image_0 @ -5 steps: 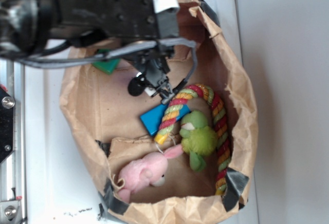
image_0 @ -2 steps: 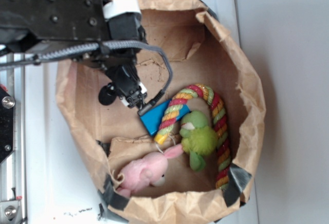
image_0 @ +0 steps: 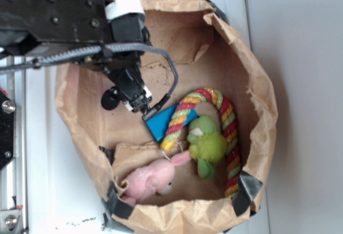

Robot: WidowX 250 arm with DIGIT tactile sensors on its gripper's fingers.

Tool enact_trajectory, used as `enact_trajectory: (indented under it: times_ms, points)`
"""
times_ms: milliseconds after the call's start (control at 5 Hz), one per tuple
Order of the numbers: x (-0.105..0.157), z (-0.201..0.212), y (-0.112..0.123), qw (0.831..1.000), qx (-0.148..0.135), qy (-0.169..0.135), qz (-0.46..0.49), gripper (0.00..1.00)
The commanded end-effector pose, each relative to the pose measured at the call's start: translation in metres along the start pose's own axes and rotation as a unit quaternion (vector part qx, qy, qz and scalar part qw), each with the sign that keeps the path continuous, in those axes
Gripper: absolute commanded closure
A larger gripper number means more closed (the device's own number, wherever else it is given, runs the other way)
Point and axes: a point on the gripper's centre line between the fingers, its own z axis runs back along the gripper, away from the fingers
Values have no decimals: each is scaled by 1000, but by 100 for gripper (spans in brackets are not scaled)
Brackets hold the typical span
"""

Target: Grab the green block.

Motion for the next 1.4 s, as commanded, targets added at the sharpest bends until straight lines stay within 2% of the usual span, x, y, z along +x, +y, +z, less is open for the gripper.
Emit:
enact_trajectory:
  times_ms: [0,600,1000,1200]
  points:
    - [37,-6,25,998,13,-27,54,0]
    - [49,-12,38,997,13,-48,63,0]
    - [47,-10,41,997,36,-29,66,0]
    - [47,-8,37,994,63,-13,83,0]
